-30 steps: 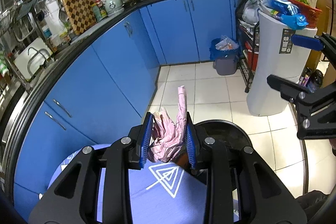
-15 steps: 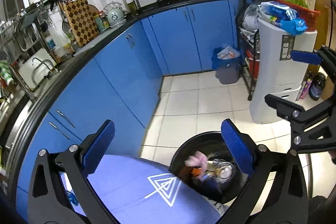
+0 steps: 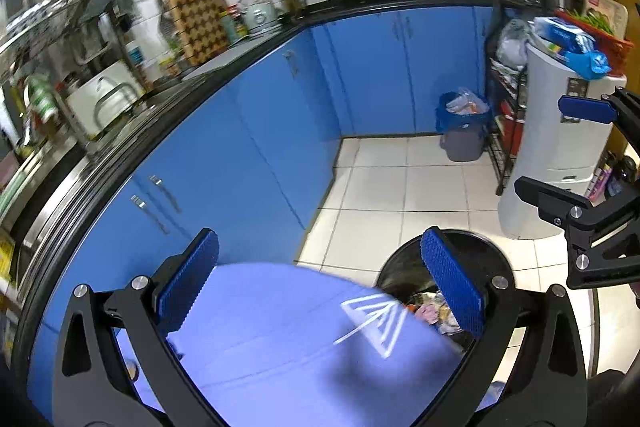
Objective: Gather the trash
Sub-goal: 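Move both open grippers back over the table toward the bottle and blue wrapper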
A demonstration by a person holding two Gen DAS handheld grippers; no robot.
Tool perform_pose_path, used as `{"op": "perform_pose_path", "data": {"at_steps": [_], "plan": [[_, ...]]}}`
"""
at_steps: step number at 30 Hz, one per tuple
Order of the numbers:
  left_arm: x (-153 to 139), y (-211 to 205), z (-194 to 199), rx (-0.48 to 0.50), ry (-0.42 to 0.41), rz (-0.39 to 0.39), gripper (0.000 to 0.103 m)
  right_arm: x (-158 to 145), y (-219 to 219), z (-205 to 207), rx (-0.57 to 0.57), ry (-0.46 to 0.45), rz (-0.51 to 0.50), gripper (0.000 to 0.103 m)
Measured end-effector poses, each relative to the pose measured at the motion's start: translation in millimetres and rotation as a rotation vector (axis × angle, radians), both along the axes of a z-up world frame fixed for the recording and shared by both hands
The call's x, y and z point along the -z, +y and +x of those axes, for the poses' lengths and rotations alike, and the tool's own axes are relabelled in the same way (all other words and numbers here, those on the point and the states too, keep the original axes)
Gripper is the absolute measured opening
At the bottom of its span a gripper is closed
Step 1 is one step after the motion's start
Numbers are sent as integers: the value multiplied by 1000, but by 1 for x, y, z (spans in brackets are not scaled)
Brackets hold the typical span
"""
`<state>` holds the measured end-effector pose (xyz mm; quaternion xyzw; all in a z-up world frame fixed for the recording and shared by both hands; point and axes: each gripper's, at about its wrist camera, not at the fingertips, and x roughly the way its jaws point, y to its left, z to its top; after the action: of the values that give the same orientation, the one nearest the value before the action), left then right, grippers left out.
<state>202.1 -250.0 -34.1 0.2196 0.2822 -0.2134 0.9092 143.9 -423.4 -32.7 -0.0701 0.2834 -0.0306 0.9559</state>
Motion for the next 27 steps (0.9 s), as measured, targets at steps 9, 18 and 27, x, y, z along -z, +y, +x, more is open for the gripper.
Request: {"op": "perform_pose_path", "data": {"at_steps": [9, 18, 27], "plan": [[2, 89, 7, -128, 25, -23, 100, -5, 76, 18, -99, -12, -46, 95], [-11, 145, -4, -169, 14, -77, 100, -17, 122, 24, -155, -12, -51, 95], [0, 197, 0, -249, 25, -88, 100, -8, 184, 37, -262, 17, -66, 95]]}}
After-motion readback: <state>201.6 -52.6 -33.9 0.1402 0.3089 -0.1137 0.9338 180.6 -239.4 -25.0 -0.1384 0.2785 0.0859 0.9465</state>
